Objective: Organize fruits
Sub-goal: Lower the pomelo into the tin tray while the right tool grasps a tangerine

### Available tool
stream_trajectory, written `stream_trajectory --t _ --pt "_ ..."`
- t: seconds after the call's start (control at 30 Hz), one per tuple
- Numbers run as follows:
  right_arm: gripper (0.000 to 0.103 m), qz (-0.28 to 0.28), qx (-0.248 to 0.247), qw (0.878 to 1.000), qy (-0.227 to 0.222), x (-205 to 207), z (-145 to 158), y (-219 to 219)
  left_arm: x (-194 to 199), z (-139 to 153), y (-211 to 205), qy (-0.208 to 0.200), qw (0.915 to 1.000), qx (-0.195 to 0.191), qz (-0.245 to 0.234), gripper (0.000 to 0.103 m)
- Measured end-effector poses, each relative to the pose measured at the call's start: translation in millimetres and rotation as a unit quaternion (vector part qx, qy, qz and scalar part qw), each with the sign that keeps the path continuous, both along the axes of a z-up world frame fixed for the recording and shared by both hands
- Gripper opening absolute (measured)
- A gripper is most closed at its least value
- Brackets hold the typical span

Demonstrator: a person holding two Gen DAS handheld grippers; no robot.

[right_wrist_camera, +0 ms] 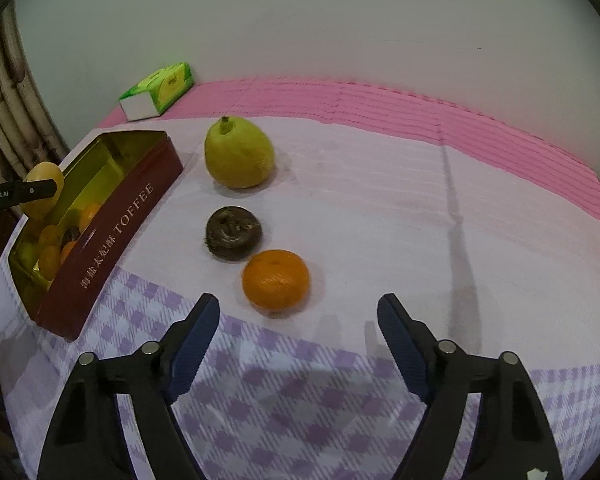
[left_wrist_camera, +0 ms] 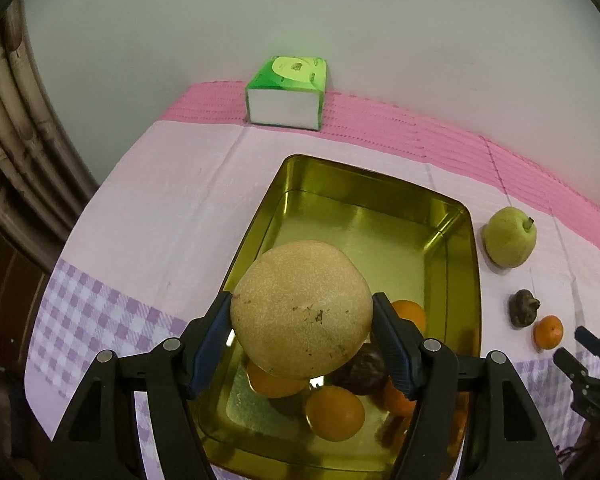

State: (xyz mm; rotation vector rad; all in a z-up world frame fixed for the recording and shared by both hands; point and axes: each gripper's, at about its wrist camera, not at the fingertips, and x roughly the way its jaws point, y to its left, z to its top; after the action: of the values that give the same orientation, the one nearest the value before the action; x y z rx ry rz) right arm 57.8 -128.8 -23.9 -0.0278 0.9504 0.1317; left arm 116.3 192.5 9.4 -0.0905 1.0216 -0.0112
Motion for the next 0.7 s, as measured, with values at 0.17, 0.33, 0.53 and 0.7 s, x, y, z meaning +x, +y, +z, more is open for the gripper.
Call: stream_trajectory --t 0.17,0.33,0.53,0.7 --pt "0.067 -0.005 0.002 1.0 0.016 14.5 -9.9 8.6 2.3 -4.9 1.6 0.004 1.0 -0.003 -0.002 0.069" --pt "0.064 -0.006 0.002 1.0 0.027 24.1 -18.7 15.8 4.5 -10.9 2.7 0.014 0.9999 -0.004 0.0 0.069" --pt "0.054 -0.001 0.0 0.999 0.036 26.5 -26.2 20.4 6.2 -14.6 1.9 0.016 0.9998 -0.006 0.0 0.069" --pt "0.052 0.001 -0.006 0.999 0.037 27.0 -27.8 23.9 5.6 -17.8 2.0 0.021 0.9998 -0.007 0.002 0.069"
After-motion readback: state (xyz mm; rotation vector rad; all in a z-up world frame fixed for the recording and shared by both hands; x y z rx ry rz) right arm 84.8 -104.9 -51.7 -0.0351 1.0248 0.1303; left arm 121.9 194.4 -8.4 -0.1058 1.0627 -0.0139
